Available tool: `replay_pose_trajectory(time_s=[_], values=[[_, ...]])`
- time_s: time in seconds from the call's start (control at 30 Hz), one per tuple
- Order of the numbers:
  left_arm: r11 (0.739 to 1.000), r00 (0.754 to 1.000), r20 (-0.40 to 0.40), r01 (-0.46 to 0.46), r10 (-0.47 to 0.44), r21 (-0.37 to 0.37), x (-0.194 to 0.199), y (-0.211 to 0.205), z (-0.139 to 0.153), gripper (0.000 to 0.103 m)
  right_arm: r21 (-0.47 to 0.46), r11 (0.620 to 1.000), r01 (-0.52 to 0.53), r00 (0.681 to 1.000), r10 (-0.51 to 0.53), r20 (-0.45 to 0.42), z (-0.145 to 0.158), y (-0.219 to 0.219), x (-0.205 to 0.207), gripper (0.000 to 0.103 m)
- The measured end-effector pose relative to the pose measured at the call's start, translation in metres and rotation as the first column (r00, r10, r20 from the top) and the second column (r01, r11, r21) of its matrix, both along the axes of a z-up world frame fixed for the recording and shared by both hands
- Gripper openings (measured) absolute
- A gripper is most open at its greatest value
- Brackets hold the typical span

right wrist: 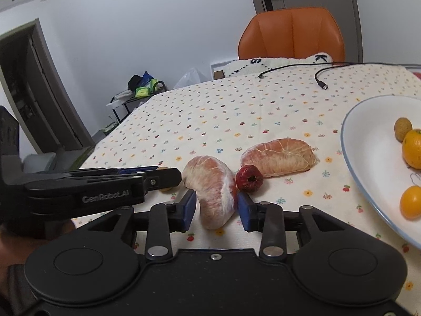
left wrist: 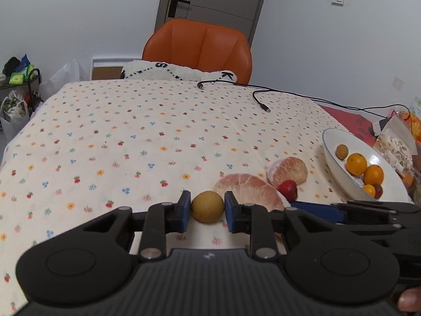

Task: Organize fruits
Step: 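Lift the pomelo segment and kiwi and carry both toward the white plate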

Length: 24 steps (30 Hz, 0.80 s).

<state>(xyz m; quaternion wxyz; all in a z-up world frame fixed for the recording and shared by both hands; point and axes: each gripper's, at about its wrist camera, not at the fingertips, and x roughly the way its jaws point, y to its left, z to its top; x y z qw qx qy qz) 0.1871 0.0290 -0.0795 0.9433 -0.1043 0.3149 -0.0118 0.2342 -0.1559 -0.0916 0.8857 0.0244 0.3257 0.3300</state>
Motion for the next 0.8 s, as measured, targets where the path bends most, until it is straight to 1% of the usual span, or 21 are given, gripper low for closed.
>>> replay_pose_trajectory(time_s=[0.03, 0.07, 0.1, 0.23, 0.57, 0.8], values=[[1.000, 1.000, -0.002, -0.001, 0.001, -0.005, -0.001, 0.001, 0.000, 0.025, -0.014, 1.000, -0.002, 1.000, 0.002, 0.008, 0.000, 0.002, -0.001, 0.035], [1.000, 1.000, -0.004, -0.002, 0.002, -0.008, -0.003, 0.001, 0.001, 0.025, -0.033, 0.999, -0.002, 1.000, 0.002, 0.017, 0.000, 0.003, -0.002, 0.030], [1.000, 1.000, -0.005, -0.003, 0.003, -0.011, -0.005, 0.002, 0.001, 0.025, -0.054, 0.999, 0.001, 1.000, 0.001, 0.029, 0.001, 0.005, -0.003, 0.030], [1.000, 1.000, -0.004, -0.002, 0.002, -0.017, -0.014, 0.002, 0.003, 0.025, -0.079, 0.997, -0.007, 0.999, 0.010, 0.032, 0.003, 0.005, -0.007, 0.028], [1.000, 1.000, 0.002, 0.002, -0.002, -0.020, -0.029, -0.003, 0.007, 0.025, -0.076, 0.997, -0.010, 1.000, 0.012, 0.021, 0.004, -0.003, -0.020, 0.028], [1.000, 1.000, -0.001, -0.004, 0.004, -0.017, -0.035, -0.008, 0.006, 0.025, -0.056, 0.998, -0.007, 1.000, 0.008, 0.009, 0.003, -0.014, -0.026, 0.028]])
